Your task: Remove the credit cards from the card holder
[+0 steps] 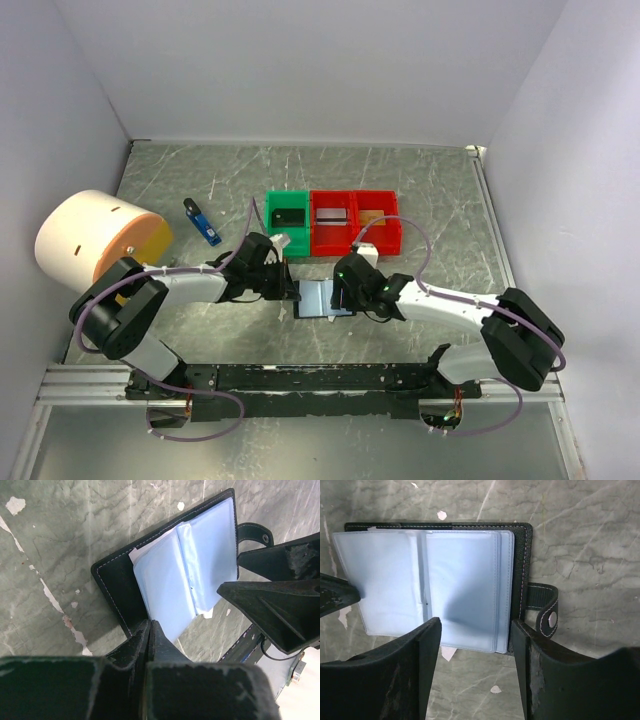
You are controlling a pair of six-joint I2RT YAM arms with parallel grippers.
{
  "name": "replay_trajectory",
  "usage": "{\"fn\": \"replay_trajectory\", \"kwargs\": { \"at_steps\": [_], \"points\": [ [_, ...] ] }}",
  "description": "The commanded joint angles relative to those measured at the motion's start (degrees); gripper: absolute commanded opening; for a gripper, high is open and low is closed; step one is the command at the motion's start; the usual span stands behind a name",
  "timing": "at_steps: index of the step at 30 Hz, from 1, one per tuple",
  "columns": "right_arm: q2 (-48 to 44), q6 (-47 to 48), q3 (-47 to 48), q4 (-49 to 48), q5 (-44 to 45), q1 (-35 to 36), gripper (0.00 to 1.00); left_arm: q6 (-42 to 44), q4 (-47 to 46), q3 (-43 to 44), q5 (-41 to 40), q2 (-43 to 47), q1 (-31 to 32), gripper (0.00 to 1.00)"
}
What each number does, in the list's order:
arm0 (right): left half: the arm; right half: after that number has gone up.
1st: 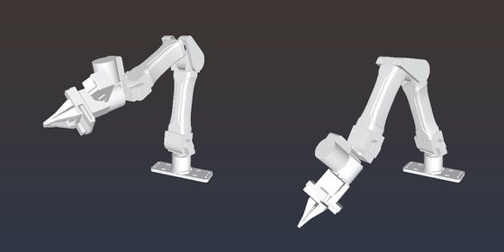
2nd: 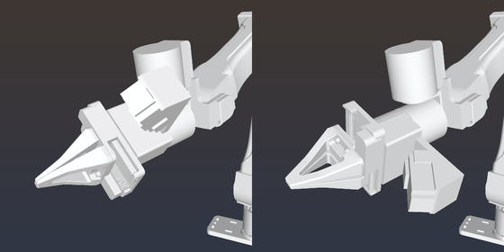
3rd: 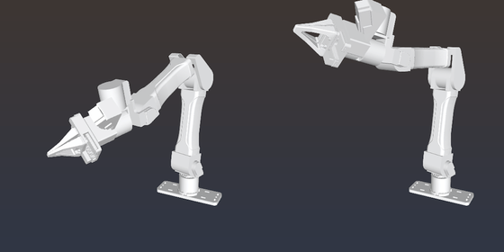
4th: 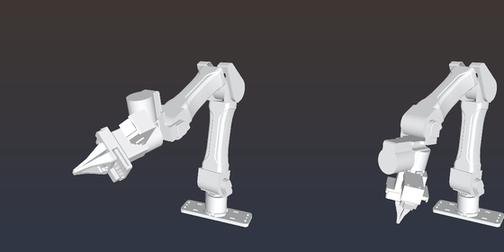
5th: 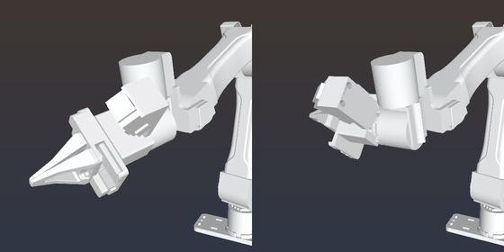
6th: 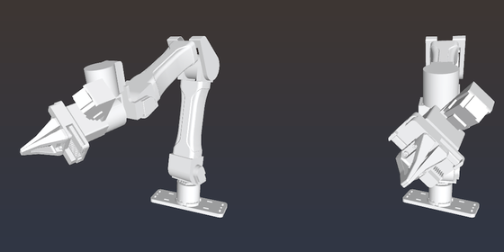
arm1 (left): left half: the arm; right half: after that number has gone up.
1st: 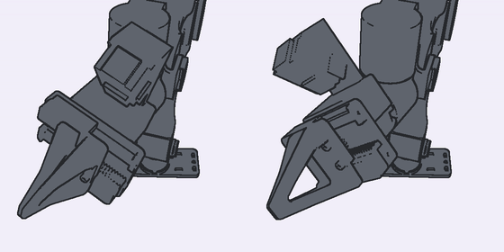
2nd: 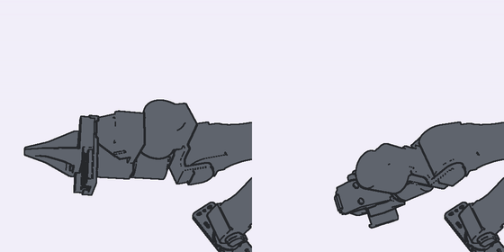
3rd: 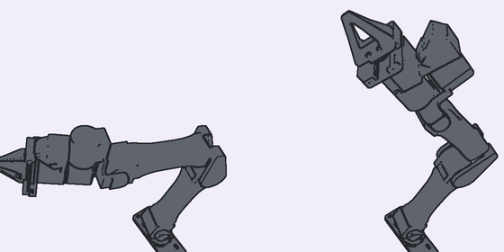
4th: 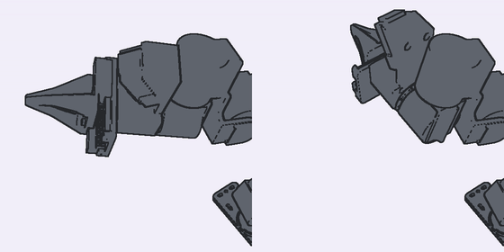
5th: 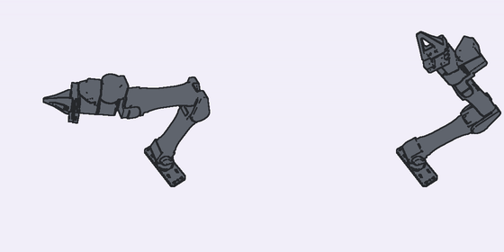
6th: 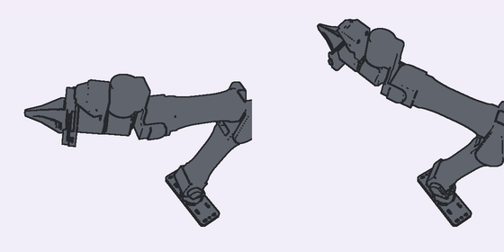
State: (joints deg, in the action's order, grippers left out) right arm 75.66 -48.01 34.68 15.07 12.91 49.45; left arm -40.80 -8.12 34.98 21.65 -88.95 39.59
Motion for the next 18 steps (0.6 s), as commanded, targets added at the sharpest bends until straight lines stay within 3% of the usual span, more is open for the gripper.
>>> {"fn": "replay_trajectory", "kwargs": {
  "at_steps": [1, 4, 11, 18],
  "points": [
    [2.1, -0.7, 0.66, 1.25, 1.38, -0.13, 0.59, 0.35, -1.59, 0.92, -0.11, -0.25, 0.63, 0.07],
    [4.09, -0.9, 0.7, 0.32, 1.08, -0.14, 0.58, 0.73, -1.23, 1.11, -0.01, -0.76, 0.7, 0.07],
    [3.48, -0.13, -0.69, -6.13, -3.08, -0.03, 0.41, 1.48, -0.9, 2.13, 0.45, -3.76, 1.55, 0.07],
    [2.76, 1.25, -0.04, -7.19, -5.52, 0.38, 0.32, 1.64, -0.32, 2.9, -0.52, -4.3, 2.4, 0.07]
  ]
}}
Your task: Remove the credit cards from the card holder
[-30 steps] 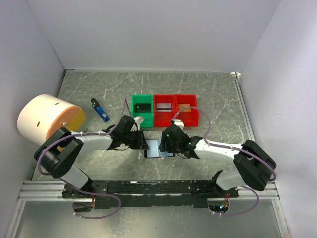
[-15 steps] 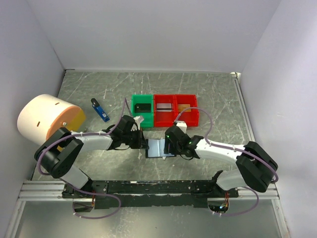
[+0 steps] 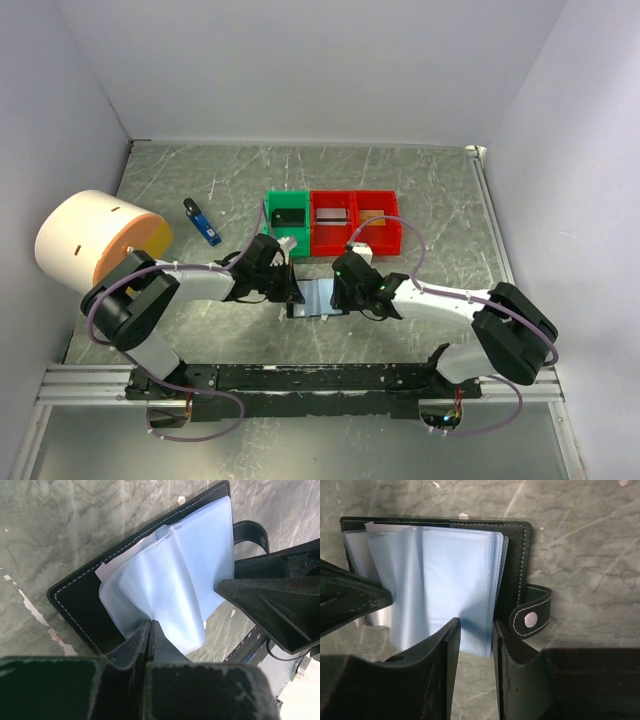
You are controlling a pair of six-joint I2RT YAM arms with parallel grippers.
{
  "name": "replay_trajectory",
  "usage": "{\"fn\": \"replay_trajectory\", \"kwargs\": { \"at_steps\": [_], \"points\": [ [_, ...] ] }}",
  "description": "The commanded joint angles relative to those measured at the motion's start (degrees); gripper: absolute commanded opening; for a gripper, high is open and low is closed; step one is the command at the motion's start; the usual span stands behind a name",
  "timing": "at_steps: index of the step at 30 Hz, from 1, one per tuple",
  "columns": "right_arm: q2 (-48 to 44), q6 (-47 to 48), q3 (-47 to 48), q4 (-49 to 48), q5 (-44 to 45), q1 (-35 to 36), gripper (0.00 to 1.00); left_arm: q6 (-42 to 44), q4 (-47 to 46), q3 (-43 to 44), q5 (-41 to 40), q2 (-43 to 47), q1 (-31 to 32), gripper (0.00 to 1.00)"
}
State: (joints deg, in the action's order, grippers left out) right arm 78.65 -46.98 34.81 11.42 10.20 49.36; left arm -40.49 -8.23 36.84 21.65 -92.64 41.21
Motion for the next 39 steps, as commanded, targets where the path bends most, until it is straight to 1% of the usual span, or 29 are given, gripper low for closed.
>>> {"fn": "replay_trajectory", "kwargs": {
  "at_steps": [1, 3, 5, 9, 10, 11, 14, 18, 21, 24, 25, 26, 27, 28, 29, 31, 32, 34, 35, 36, 39],
  "points": [
    [-0.56, -0.08, -0.94, -4.92, -3.7, 0.51, 0.32, 1.33, -0.18, 1.04, -0.61, -0.56, 0.8, 0.07],
    [-1.1, -0.68, -2.13, -7.51, -4.9, 0.47, 0.32, 1.42, 0.07, 1.13, -0.77, -0.67, 0.88, 0.07],
    [-1.05, -1.24, -2.06, -7.32, -4.24, 0.47, 0.24, 1.54, 0.54, 1.21, -1.08, -0.64, 0.93, 0.07],
    [-1.79, -1.12, -1.97, -8.74, -5.42, 0.43, 0.23, 1.55, 0.83, 1.04, -1.66, -0.12, 0.95, 0.07],
    [-2.27, -1.24, -2.33, -9.23, -5.64, 0.43, 0.09, 1.53, 1.11, 1.04, -1.87, 0.11, 1.0, 0.07],
    [-2.85, -1.35, -2.7, -9.9, -5.78, 0.42, 0.0, 1.57, 1.36, 1.04, -2.09, 0.43, 1.04, 0.07],
    [-5.04, -2.37, -4.74, -13.28, -8.66, -0.6, 0.0, 1.81, 2.11, 1.13, -2.62, 1.24, 1.05, 0.07],
    [-6.92, -3.86, -8.24, -20.2, -14.6, -2.28, 0.0, 1.78, 2.46, 0.97, -2.99, 1.88, 1.0, 0.07],
    [-7.17, -3.98, -8.75, -20.4, -15.86, -3.16, 0.0, 1.79, 2.85, 0.95, -3.32, 2.24, 1.01, 0.07],
    [-7.7, -4.61, -10.7, -23.89, -20.36, -5.57, 0.0, 1.83, 3.27, 0.78, -3.59, 2.8, 1.05, 0.07],
    [-7.77, -4.61, -10.93, -23.83, -21.32, -6.38, 0.03, 1.9, 3.69, 0.85, -3.79, 3.08, 1.14, 0.07],
    [-7.76, -4.09, -10.49, -21.49, -20.95, -7.09, 0.08, 1.95, 4.26, 0.94, -4.15, 3.34, 1.18, 0.08],
    [-8.18, -3.48, -9.55, -17.85, -18.87, -7.22, 0.14, 2.0, 5.35, 1.09, -5.37, 3.95, 1.24, 0.12],
    [-10.87, -0.95, -7.2, -10.12, -12.23, -7.49, 0.3, 2.61, 8.81, 1.43, -8.73, 6.92, 1.49, 0.28],
    [-12.19, -0.2, -6.34, -7.6, -10.04, -7.62, 0.37, 2.91, 10.48, 1.61, -10.27, 8.43, 1.47, 0.37],
    [-15.4, 1.53, -4.83, -4.17, -6.22, -7.77, 0.49, 3.59, 13.74, 2.02, -13.37, 11.77, 1.48, 0.51],
    [-17.07, 2.49, -3.83, -2.66, -4.7, -7.83, 0.53, 3.79, 15.22, 2.27, -15.04, 13.67, 1.45, 0.57],
    [-19.81, 3.91, -2.35, 0.72, -0.38, -7.95, 0.59, 3.78, 18.08, 2.87, -18.53, 17.34, 1.42, 0.67],
    [-21.49, 4.59, -1.3, 2.4, 3.27, -8.02, 0.63, 3.71, 19.63, 3.25, -20.3, 19.82, 1.45, 0.69],
    [-22.65, 5.46, -0.71, 3.66, 5.97, -8.19, 0.66, 3.59, 21.06, 3.7, -22.13, 21.52, 1.47, 0.71],
    [-25.98, 10.7, 1.03, 5.75, 12.65, -8.49, 0.68, 3.19, 26.43, 5.59, -29.19, 27.12, 1.48, 0.76]
  ]
}}
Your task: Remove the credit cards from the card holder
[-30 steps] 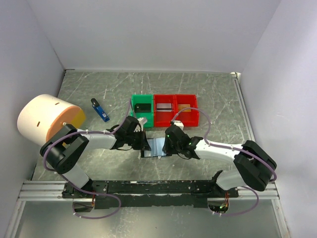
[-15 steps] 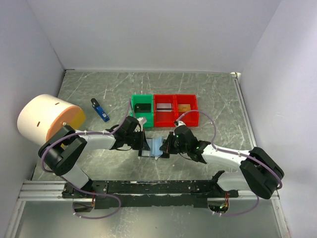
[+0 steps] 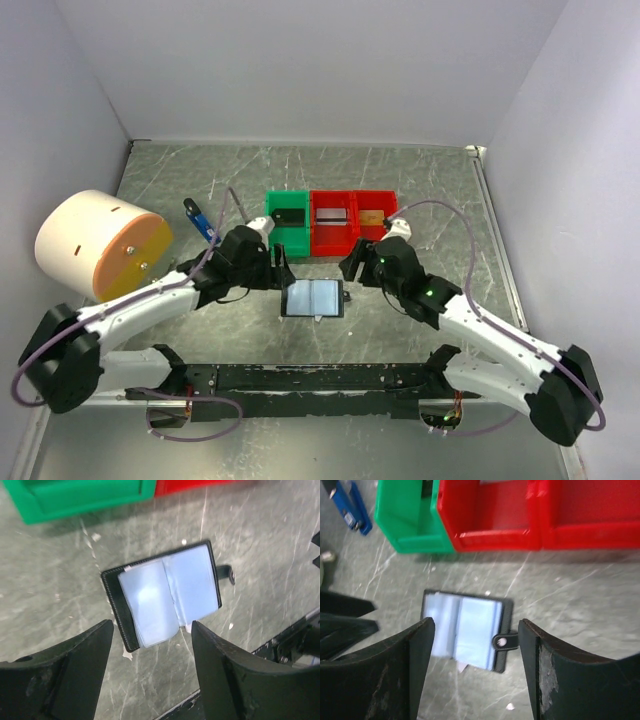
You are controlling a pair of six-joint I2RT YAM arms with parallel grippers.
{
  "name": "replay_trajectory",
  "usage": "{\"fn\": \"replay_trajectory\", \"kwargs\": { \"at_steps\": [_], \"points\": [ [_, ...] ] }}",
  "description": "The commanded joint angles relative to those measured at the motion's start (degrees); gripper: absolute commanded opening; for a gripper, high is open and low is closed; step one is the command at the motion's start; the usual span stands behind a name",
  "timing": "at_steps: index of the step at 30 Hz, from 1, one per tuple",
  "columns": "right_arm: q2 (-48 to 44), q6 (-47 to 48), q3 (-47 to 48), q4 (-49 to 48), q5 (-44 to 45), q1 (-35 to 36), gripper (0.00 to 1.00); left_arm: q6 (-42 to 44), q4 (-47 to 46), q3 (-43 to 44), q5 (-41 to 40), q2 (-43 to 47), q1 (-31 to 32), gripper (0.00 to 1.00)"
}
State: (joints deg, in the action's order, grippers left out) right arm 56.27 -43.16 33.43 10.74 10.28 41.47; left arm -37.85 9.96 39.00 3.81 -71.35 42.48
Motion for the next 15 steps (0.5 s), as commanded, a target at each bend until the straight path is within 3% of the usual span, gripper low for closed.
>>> {"fn": "replay_trajectory", "kwargs": {
  "at_steps": [1, 5, 6, 7, 8, 11, 15],
  "points": [
    [-4.93, 8.72, 2.56, 6.21, 14.29, -0.66, 0.69, 0.86, 10.29, 3.94, -13.58, 7.82, 0.16, 0.77],
    [-11.21, 17.55, 4.08, 4.74, 18.43, -0.75, 0.8, 1.16, 17.26, 6.93, -25.87, 14.88, 0.18, 0.77],
    [-12.83, 18.86, 4.65, 4.72, 19.09, -0.71, 0.85, 0.51, 19.46, 8.02, -28.93, 16.45, 0.18, 0.78],
    [-14.34, 19.75, 5.3, 4.68, 20.27, -0.74, 0.97, -0.13, 21.02, 8.81, -31.54, 17.83, 0.19, 0.78],
    [-15.6, 20.62, 5.93, 4.8, 21.21, -0.7, 1.0, -0.95, 23.13, 9.86, -34.35, 19.15, 0.21, 0.78],
    [-18.15, 21.33, 9.21, 7.77, 25.18, -0.71, 1.0, -2.75, 29.01, 12.85, -40.41, 22.1, 0.18, 0.86],
    [-19.23, 14.22, 12.74, 14.51, 30.31, -0.59, 1.0, -4.31, 34.57, 15.96, -45.92, 25.23, 0.2, 0.88]
  ]
}}
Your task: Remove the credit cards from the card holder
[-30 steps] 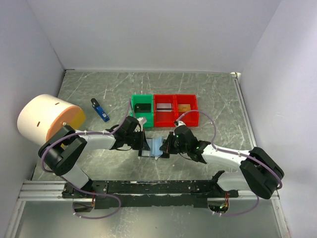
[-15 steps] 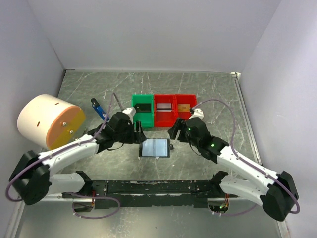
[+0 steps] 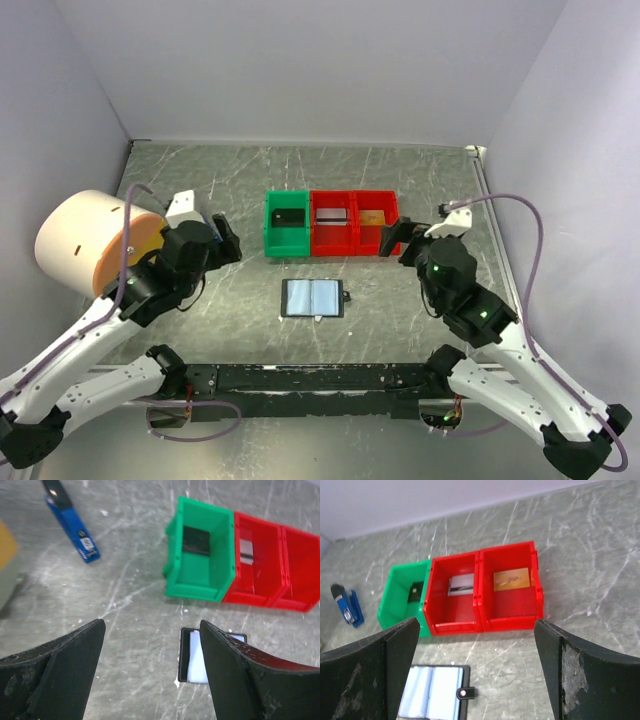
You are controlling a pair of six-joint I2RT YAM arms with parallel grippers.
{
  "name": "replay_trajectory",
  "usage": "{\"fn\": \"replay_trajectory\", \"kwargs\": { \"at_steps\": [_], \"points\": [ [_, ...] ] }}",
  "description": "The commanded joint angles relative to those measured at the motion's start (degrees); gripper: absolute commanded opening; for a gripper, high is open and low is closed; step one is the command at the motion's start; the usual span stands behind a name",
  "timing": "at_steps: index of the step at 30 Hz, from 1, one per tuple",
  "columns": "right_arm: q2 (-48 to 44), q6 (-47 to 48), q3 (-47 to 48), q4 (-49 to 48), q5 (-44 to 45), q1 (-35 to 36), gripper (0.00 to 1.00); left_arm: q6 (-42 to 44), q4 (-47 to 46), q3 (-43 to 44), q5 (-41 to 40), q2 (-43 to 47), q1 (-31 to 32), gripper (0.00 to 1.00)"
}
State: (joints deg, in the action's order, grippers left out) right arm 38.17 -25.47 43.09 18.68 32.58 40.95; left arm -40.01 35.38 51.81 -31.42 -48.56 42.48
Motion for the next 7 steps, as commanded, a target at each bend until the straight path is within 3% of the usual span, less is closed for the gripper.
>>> {"fn": "replay_trajectory", "kwargs": {
  "at_steps": [1, 3, 5, 7],
  "points": [
    [-1.4, -4.66, 3.29, 7.19, 7.81, -0.01, 1.0, -2.45, 9.87, 3.55, -11.76, 3.21, 0.21, 0.89],
    [-1.44, -4.69, 3.2, 7.69, 6.58, -0.07, 1.0, -2.26, 10.2, 3.86, -12.78, 4.79, 0.2, 0.9],
    [-1.63, -4.27, 2.59, 7.46, 7.44, -0.03, 1.0, -1.86, 9.55, 3.44, -13.0, 5.95, 0.21, 1.0],
    [-1.89, -4.83, 2.41, 7.75, 9.38, -0.06, 1.0, -1.47, 8.6, 2.82, -12.8, 6.68, 0.17, 0.99]
  ]
}}
